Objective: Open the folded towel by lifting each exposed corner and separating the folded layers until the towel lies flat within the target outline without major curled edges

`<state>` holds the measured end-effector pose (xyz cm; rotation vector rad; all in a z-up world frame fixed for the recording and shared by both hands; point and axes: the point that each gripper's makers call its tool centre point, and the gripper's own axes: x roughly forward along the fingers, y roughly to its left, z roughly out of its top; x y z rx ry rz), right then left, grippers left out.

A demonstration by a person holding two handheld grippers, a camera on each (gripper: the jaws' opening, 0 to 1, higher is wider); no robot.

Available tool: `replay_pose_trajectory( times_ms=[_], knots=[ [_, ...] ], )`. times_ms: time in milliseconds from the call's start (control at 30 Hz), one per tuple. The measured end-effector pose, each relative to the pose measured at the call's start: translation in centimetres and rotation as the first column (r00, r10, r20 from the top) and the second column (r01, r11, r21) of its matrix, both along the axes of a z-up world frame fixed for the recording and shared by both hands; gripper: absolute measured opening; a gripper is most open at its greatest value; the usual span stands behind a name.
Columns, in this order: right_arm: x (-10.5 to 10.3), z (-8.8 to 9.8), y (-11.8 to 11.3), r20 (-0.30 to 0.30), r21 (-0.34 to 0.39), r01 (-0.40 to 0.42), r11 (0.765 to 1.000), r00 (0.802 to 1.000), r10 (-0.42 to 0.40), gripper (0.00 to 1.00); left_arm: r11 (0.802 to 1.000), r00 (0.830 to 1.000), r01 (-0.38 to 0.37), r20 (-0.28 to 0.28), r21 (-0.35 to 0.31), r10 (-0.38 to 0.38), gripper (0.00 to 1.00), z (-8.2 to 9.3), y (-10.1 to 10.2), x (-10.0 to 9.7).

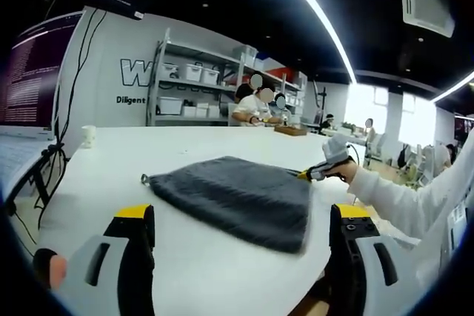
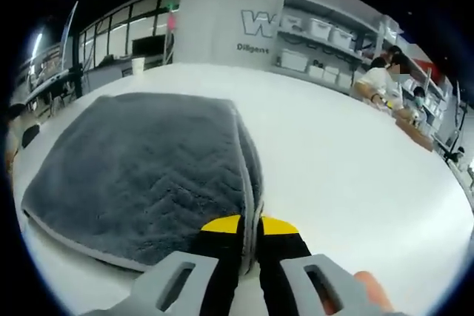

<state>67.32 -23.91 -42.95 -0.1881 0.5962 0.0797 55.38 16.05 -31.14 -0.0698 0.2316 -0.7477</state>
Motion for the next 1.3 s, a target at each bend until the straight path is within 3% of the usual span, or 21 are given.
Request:
replay_pose_trajectory(
  times_ms=[500, 900, 1100, 1300],
  knots=[
    [0.7, 0.0, -6.0, -0.023, -0.132, 0.084, 0.988, 0.996, -0.088, 0.01, 1.0, 1.0, -0.011, -0.002, -0.001, 0.011, 0.97, 0.1, 0.4, 0.1],
    [0.1, 0.1, -9.7, -0.025, -0.151, 0.161, 0.975, 0.986, -0.167, 0.01, 1.0, 1.0, -0.007, -0.005, 0.005, 0.007, 0.97, 0.1, 0.4, 0.0],
    [-0.4, 0.1, -11.3, -0.048, -0.207, 0.17, 0.963, 0.982, -0.184, 0.01, 1.0, 1.0, -0.009, -0.002, 0.0, 0.009, 0.97, 0.2, 0.5, -0.1],
    [-1.1, 0.0, -13.5, -0.057, -0.218, 0.201, 0.955, 0.974, -0.218, 0.01, 1.0, 1.0, -0.015, 0.0, 0.002, 0.015, 0.97, 0.2, 0.7, -0.1]
  ],
)
